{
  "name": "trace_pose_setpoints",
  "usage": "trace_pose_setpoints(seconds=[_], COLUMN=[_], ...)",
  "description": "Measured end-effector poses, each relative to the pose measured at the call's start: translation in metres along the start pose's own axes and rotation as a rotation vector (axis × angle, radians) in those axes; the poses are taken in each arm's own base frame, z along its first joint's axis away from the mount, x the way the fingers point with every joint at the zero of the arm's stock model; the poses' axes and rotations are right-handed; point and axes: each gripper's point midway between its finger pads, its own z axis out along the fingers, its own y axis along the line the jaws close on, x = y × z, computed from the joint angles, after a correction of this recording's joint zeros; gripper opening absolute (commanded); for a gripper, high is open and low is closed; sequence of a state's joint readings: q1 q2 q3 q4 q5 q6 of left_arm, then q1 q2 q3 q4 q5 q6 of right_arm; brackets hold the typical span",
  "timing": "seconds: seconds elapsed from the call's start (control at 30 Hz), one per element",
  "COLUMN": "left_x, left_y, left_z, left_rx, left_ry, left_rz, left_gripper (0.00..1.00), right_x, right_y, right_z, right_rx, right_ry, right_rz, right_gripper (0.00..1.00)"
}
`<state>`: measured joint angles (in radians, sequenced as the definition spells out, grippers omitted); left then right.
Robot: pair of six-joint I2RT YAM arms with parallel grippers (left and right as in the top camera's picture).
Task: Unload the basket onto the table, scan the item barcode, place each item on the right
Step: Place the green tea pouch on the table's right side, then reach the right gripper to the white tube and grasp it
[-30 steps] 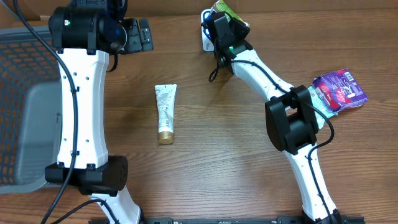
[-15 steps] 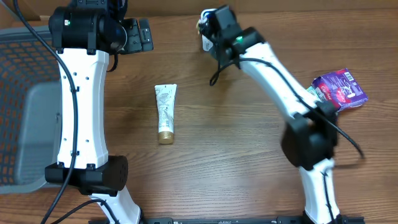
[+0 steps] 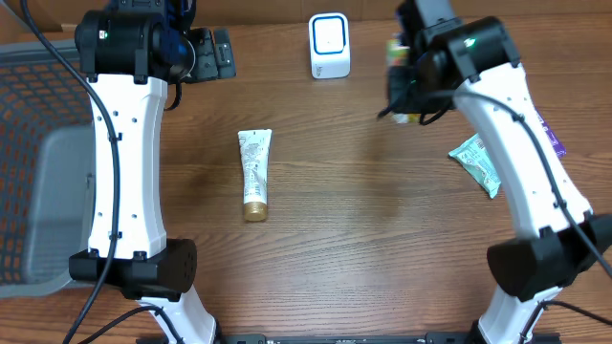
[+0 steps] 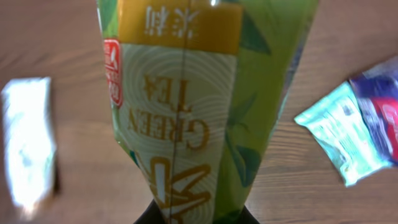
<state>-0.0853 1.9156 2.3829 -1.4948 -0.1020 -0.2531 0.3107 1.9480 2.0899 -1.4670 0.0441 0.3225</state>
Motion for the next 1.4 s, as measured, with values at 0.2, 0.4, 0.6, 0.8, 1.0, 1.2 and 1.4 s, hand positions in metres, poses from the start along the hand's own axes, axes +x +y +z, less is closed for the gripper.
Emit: trace_pose_setpoints(seconds=[0.2, 0.4, 0.6, 0.8, 1.0, 1.2, 1.4], left_x=[0.0, 0.0, 0.0, 0.0, 0.0, 0.0, 0.0], left_y=[0.0, 0.0, 0.0, 0.0, 0.0, 0.0, 0.0], left_z=[0.0, 0.0, 0.0, 0.0, 0.0, 0.0, 0.0], left_rx=[0.0, 0.0, 0.0, 0.0, 0.0, 0.0, 0.0], left_ry=[0.0, 0.0, 0.0, 0.0, 0.0, 0.0, 0.0], left_rz=[0.0, 0.0, 0.0, 0.0, 0.0, 0.0, 0.0], left_gripper=[1.0, 1.0, 1.0, 1.0, 1.0, 0.99, 1.0], right_x=[0.002, 0.023, 0.027, 0.038, 0.043, 0.015, 0.005], right_y=[-0.07, -0.128, -0.15, -0.141, -0.116, -0.076, 0.015], right_z=[0.08, 0.15, 0.177, 0.176, 0.13, 0.068, 0.054], right_rx=[0.09, 0.132, 0.126, 0.088, -0.01, -0.204, -0.475], right_ry=[0.068, 0.082, 0.033, 0.094, 0.24, 0.191, 0.134], right_rz=[0.287, 0.482, 0.532, 0.488, 0.432, 0.346, 0.118], right_gripper=[0.04, 0.06, 0.47, 0.68, 0.75, 1.0, 1.0])
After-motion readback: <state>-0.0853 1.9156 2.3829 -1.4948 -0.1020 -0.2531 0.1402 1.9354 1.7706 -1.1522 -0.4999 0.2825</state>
